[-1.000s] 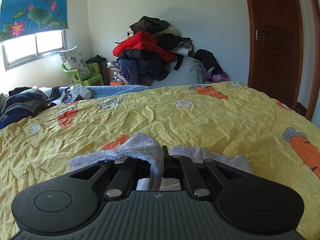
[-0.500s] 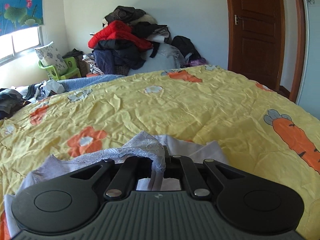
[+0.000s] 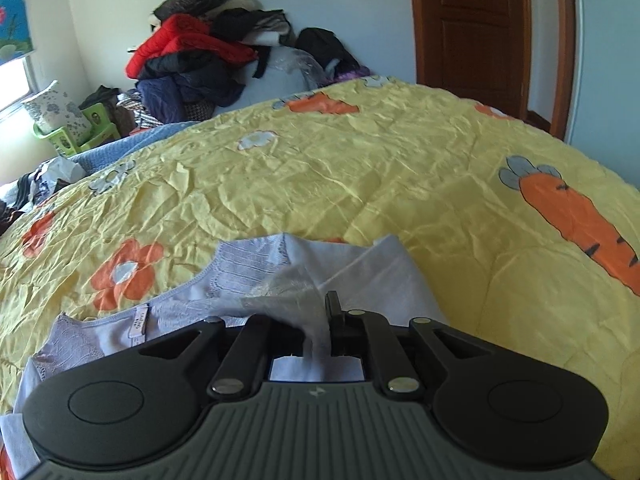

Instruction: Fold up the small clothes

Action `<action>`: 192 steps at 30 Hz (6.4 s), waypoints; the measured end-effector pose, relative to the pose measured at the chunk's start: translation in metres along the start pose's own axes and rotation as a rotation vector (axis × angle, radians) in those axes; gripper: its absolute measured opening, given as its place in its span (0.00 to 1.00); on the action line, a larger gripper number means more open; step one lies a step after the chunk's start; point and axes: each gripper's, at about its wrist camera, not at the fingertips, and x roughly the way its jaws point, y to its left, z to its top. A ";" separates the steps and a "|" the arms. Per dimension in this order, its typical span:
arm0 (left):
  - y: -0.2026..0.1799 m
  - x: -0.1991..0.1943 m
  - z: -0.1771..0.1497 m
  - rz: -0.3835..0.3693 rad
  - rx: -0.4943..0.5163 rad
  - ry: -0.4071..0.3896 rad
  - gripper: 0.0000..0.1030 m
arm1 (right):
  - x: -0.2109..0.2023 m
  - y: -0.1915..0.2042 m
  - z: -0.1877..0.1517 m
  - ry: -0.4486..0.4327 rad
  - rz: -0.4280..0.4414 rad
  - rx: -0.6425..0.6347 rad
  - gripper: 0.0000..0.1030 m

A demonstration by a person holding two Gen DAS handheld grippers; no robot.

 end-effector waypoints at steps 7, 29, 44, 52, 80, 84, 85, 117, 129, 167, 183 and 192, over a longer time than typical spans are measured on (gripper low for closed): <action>0.005 -0.003 0.011 -0.056 -0.040 -0.021 0.79 | 0.000 0.000 0.000 0.001 0.002 0.000 0.95; 0.117 -0.074 -0.048 0.038 -0.385 -0.051 0.83 | -0.004 -0.007 0.000 -0.012 0.051 0.051 0.97; 0.151 -0.117 -0.135 0.273 -0.398 -0.007 0.84 | 0.029 0.014 0.061 -0.085 0.073 -0.056 0.97; 0.139 -0.117 -0.144 0.295 -0.353 0.000 0.84 | 0.044 -0.034 0.095 -0.226 -0.222 0.089 0.90; 0.093 -0.153 -0.199 0.304 -0.384 0.025 0.92 | -0.016 0.054 -0.013 0.047 -0.227 -0.394 0.98; 0.091 -0.170 -0.209 0.315 -0.374 0.034 0.92 | -0.024 0.056 -0.028 0.102 -0.229 -0.452 0.98; 0.091 -0.174 -0.211 0.304 -0.382 0.032 0.92 | -0.025 0.057 -0.032 0.115 -0.213 -0.458 0.98; 0.101 -0.205 -0.241 0.326 -0.425 0.065 0.92 | -0.044 0.067 -0.041 0.132 -0.172 -0.501 0.99; 0.103 -0.213 -0.245 0.317 -0.386 0.076 0.92 | -0.047 0.049 -0.038 0.164 -0.193 -0.415 0.99; 0.104 -0.274 -0.294 -0.389 -0.470 0.250 0.86 | -0.127 -0.006 -0.043 0.172 -0.058 -0.140 0.97; 0.097 -0.275 -0.293 -0.253 -0.377 0.255 0.14 | -0.158 -0.012 -0.049 0.274 0.041 -0.199 0.86; 0.090 -0.275 -0.290 -0.233 -0.326 0.257 0.13 | -0.172 -0.011 -0.052 0.362 0.098 -0.198 0.68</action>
